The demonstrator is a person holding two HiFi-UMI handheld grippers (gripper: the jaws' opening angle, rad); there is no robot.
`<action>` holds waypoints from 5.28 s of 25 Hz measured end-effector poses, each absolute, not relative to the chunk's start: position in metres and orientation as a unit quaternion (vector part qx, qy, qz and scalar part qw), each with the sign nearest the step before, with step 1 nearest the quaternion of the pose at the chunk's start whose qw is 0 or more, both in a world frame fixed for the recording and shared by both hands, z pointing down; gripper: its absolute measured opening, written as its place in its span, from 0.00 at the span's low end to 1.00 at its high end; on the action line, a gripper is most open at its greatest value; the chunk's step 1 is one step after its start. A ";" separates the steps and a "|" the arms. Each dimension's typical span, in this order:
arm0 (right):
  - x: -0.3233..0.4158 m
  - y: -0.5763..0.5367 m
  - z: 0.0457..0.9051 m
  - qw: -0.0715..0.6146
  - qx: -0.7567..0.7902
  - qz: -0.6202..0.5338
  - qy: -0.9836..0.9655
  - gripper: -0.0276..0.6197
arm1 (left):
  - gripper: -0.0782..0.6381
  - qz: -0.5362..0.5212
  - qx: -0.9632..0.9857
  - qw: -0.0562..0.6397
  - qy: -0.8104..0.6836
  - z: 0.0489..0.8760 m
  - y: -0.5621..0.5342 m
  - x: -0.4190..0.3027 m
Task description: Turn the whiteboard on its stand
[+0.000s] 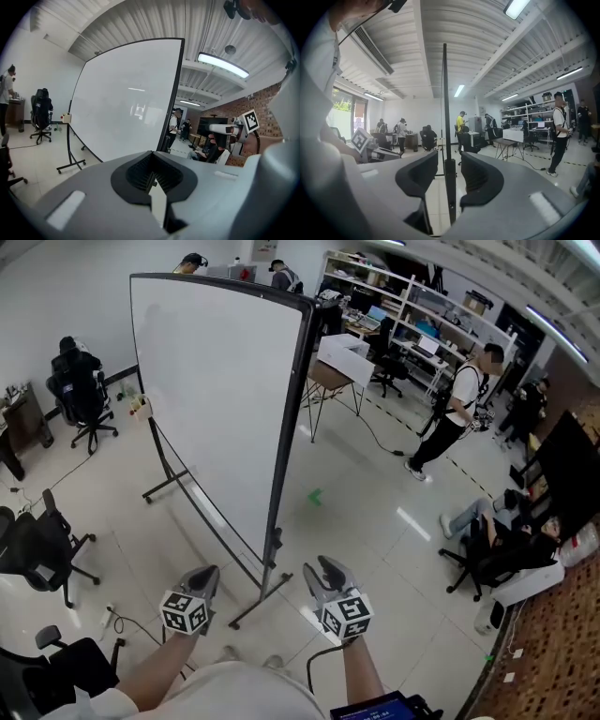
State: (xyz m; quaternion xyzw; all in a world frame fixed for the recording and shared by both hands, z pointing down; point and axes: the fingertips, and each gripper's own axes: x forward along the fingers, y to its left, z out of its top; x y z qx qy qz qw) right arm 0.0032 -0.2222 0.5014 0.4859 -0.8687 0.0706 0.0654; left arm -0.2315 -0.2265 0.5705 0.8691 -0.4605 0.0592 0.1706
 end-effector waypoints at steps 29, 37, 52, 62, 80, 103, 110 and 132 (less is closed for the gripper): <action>-0.051 -0.313 0.556 0.125 0.480 0.066 -0.866 0.45 | 0.13 0.042 0.874 0.168 -0.454 0.563 -0.260 -0.277; -0.068 -0.336 0.598 0.144 0.451 0.085 -0.876 0.46 | 0.13 0.051 0.865 0.178 -0.467 0.569 -0.260 -0.263; -0.086 -0.349 0.618 0.145 0.420 0.109 -0.889 0.42 | 0.13 0.058 0.863 0.171 -0.472 0.562 -0.266 -0.232; -0.088 -0.348 0.619 0.142 0.424 0.095 -0.890 0.36 | 0.13 0.052 0.851 0.169 -0.494 0.551 -0.256 -0.245; -0.080 -0.343 0.617 0.141 0.421 0.099 -0.891 0.35 | 0.13 0.048 0.838 0.168 -0.516 0.544 -0.240 -0.244; -0.050 -0.317 0.621 0.160 0.412 0.106 -0.891 0.35 | 0.13 0.046 0.839 0.164 -0.517 0.542 -0.219 -0.233; -0.038 -0.309 0.619 0.156 0.412 0.105 -0.891 0.35 | 0.13 0.043 0.842 0.161 -0.513 0.536 -0.219 -0.219; 0.003 -0.279 0.616 0.148 0.410 0.100 -0.894 0.35 | 0.13 0.053 0.855 0.161 -0.490 0.537 -0.214 -0.166</action>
